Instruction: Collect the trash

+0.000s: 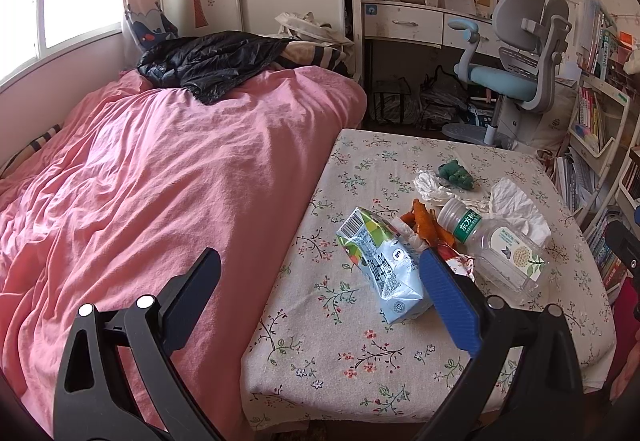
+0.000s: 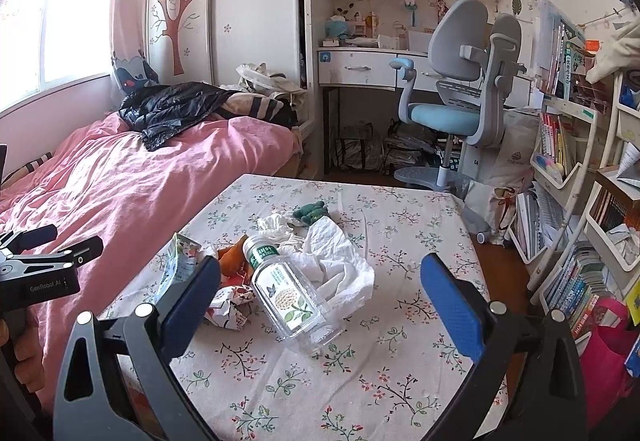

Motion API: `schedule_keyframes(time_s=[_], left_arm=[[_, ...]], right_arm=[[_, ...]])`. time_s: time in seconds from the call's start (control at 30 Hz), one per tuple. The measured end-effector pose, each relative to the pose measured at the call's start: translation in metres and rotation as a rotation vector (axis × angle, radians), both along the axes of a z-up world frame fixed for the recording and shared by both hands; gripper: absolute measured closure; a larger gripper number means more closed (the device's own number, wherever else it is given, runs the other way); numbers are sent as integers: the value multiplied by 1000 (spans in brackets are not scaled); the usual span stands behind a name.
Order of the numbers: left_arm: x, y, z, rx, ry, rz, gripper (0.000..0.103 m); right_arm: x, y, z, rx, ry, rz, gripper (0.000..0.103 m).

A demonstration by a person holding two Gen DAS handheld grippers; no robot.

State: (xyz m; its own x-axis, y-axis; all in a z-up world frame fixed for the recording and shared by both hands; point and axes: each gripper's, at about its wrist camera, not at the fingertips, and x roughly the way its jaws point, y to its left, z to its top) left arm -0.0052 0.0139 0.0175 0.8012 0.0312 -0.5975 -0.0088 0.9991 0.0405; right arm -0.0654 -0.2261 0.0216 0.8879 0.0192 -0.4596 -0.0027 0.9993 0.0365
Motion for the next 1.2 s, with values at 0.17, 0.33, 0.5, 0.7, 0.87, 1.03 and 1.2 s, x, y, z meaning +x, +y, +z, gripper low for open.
schedule_keyframes(time_s=[0.17, 0.33, 0.5, 0.7, 0.87, 1.03, 1.2], left_arm=[[-1, 2, -1, 1, 2, 0, 7], [0, 1, -1, 0, 2, 1, 7], [0, 1, -1, -1, 3, 1, 7], [1, 2, -8, 7, 20, 2, 7], [1, -1, -9, 18, 20, 4, 7], [1, -3, -8, 23, 22, 1, 7], [2, -3, -8, 23, 23, 1, 7]], right_arm=[[0, 0, 0, 0, 2, 3, 7], [1, 1, 0, 0, 3, 2, 7], [1, 2, 0, -1, 8, 5, 7], [7, 4, -6, -1, 36, 5, 7], [6, 0, -6, 7, 46, 6, 7], [6, -1, -7, 4, 56, 12, 7], [10, 0, -6, 5, 60, 16, 7]])
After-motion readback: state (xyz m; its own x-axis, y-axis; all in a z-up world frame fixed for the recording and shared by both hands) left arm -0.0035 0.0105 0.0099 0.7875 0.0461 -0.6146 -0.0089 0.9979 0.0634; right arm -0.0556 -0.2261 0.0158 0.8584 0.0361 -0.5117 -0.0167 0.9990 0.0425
